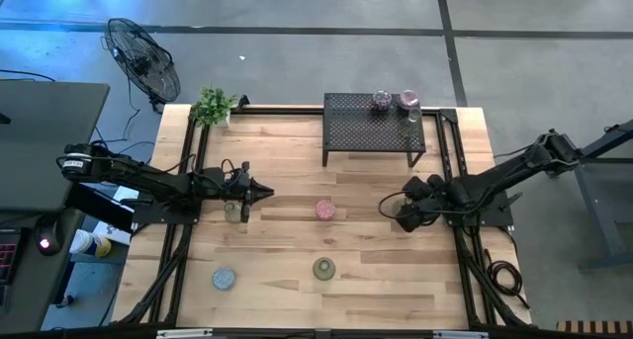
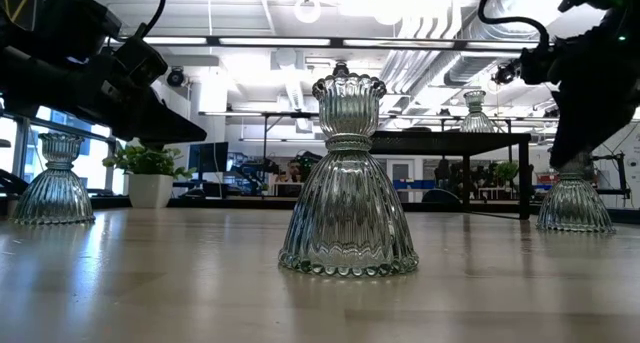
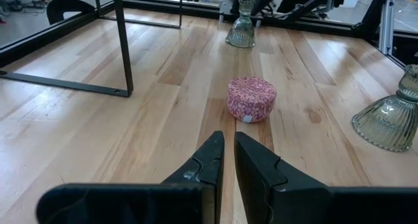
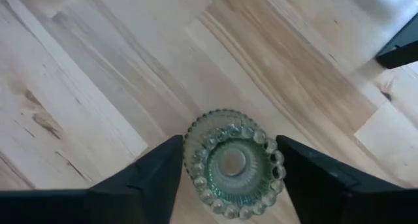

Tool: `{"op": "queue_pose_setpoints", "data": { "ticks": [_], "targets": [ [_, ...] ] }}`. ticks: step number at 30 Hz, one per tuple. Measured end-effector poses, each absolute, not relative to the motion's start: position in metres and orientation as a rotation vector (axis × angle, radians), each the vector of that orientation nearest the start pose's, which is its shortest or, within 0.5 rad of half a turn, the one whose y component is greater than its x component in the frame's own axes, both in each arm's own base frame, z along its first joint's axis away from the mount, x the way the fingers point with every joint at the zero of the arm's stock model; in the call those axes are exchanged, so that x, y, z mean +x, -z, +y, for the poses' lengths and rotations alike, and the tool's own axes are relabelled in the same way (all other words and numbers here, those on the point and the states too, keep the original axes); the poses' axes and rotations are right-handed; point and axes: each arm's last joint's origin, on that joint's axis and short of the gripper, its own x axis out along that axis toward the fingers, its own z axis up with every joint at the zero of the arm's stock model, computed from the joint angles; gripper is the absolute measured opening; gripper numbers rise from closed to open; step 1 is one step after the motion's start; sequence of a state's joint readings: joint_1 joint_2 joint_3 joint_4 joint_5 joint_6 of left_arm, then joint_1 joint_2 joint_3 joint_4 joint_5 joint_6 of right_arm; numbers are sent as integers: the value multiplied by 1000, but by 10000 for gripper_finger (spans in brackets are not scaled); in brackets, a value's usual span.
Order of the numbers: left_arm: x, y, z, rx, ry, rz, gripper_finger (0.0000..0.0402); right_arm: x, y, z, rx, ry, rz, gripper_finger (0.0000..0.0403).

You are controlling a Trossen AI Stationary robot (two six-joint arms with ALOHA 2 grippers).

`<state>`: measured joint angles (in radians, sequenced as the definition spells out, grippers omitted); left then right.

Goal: Pick & Place candle stick holders
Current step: Put the green glass candle holder on the shelf

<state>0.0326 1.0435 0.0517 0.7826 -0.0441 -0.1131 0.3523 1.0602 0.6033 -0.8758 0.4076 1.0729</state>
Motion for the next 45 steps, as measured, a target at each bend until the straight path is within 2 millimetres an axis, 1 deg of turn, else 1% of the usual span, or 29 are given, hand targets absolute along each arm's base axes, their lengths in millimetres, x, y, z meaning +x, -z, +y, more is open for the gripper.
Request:
{"op": "queue_pose_setpoints", "data": {
  "ticks": [5,8,10,12,16,19,21,23,26,29,31,33,35,38,43,45],
  "targets": [
    [166,-139,7,-111,-88,205,34,153,-188,45,456,654,1056,162],
    [166,-139,7,-111,-88,204,34,155,-196,47,474,624,1081,161],
    [166,-139,7,-111,-88,204,34,162,-212,49,480,578,1057,161],
    [166,-139,7,-111,-88,204,34,170,-235,51,477,529,1009,161],
    [166,-140,7,-111,-88,202,34,186,-295,44,448,509,877,161],
    [166,-140,7,-111,-88,195,34,201,-335,27,389,549,846,161],
    [166,-140,7,-111,-88,194,34,215,-356,12,327,557,853,161],
    [166,-140,7,-111,-88,195,34,230,-372,-8,269,561,880,161],
    [166,-140,7,-111,-88,198,34,246,-386,-45,207,585,947,162],
    [166,-139,7,-111,-89,209,34,253,-392,-84,190,607,989,162],
    [166,-139,7,-111,-89,208,34,251,-394,-108,208,623,999,162],
    [166,-139,7,-111,-89,208,34,247,-391,-129,253,622,996,162],
    [166,-139,7,-111,-89,208,34,244,-382,-147,283,632,1010,162],
    [166,-139,7,-111,-89,208,34,237,-368,-161,309,642,1052,163],
    [166,-139,7,-108,-88,204,34,232,-344,-170,337,655,1098,163],
    [166,-139,7,-108,-88,204,34,232,-339,-174,329,659,1086,163]
  ]
}}
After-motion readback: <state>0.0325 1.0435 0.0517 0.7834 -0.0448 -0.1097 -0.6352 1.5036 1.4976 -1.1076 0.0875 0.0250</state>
